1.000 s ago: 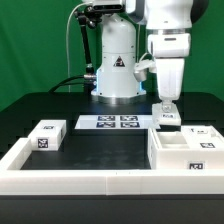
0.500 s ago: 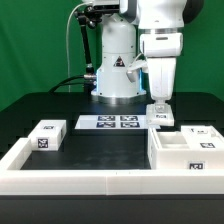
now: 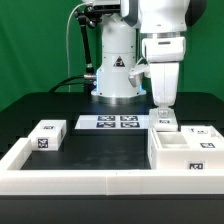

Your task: Assemble cabinet

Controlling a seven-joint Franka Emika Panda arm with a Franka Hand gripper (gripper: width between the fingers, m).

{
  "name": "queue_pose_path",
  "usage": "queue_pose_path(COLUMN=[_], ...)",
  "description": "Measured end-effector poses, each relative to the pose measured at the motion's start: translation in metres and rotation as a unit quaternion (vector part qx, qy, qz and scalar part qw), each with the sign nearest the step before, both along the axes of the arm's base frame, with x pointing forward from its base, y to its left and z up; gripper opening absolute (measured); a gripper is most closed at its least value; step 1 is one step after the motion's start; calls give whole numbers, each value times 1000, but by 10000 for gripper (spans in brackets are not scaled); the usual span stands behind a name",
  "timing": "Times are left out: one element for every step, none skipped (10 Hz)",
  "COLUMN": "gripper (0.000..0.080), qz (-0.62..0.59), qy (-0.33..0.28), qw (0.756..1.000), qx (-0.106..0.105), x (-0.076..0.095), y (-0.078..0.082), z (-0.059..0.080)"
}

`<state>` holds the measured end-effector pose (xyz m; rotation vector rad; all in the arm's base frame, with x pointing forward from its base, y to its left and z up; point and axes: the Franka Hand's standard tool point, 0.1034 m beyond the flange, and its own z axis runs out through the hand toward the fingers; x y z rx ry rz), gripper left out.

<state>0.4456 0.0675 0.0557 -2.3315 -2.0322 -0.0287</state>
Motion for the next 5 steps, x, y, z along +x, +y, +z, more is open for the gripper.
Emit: queue_pose_path(gripper=[73, 73, 73, 73, 73], qz=[0, 0, 0, 0, 0], qy=[-1, -1, 1, 5, 9], qw=[1000, 1000, 1000, 1000, 1000], qx=[1, 1, 2, 1, -1], x=[3, 5, 5, 5, 5], y=[1, 2, 2, 1, 1], z=[0, -1, -2, -2, -2])
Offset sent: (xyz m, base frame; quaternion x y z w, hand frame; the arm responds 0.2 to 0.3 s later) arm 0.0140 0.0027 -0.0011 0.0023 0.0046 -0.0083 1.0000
